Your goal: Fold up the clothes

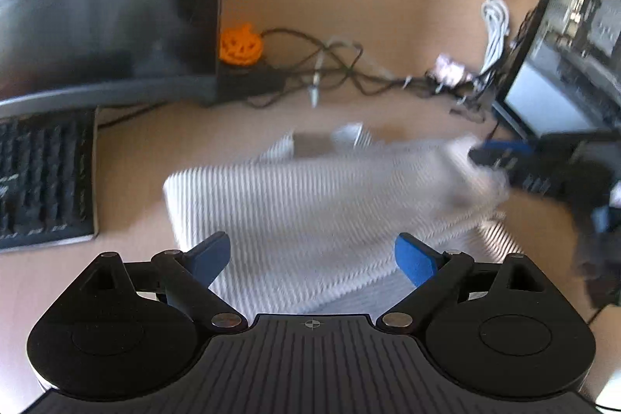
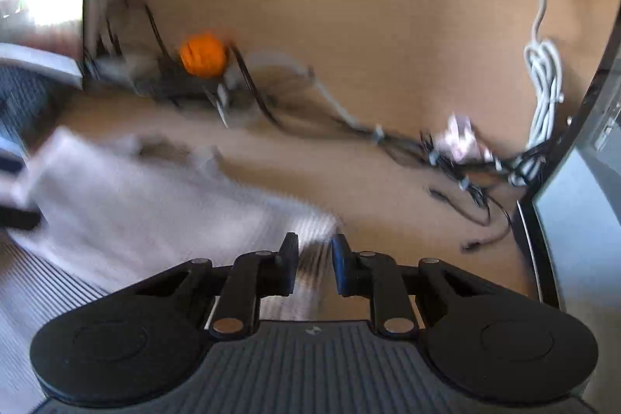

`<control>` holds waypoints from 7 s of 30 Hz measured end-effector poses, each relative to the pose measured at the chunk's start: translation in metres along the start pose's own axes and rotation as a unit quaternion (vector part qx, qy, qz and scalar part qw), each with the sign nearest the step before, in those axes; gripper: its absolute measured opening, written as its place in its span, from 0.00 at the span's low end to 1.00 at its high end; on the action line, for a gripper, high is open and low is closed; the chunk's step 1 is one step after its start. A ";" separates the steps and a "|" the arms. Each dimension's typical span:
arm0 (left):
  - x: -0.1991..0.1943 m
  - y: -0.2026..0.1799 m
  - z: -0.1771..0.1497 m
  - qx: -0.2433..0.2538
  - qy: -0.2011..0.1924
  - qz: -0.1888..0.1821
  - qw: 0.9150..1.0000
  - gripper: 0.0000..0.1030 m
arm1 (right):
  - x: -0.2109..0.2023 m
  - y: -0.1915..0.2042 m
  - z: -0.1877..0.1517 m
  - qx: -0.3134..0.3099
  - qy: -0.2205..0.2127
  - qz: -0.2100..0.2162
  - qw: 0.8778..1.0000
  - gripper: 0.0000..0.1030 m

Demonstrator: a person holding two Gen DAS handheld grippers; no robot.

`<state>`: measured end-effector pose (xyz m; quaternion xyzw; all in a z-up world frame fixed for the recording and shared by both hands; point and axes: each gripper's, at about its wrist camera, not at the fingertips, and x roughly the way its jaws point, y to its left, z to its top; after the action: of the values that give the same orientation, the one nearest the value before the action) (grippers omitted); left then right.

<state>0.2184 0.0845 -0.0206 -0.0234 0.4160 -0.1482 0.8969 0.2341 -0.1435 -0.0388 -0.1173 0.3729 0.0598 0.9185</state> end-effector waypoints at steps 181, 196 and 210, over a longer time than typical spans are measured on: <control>0.051 0.012 0.024 -0.139 0.055 -0.138 0.979 0.95 | -0.054 -0.023 -0.062 0.001 -0.006 -0.061 0.998 1.00; 0.041 0.009 0.023 -0.129 0.053 -0.141 0.980 0.96 | -0.037 0.027 -0.061 -0.001 0.000 0.075 0.997 1.00; 0.018 0.003 0.028 -0.105 0.023 -0.164 0.981 0.96 | -0.076 -0.014 -0.040 0.040 -0.057 0.025 0.997 1.00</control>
<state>0.2516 0.0803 -0.0160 -0.1818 0.4407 -0.2498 0.8428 0.1561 -0.1691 -0.0108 -0.0671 0.3246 0.0744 0.9405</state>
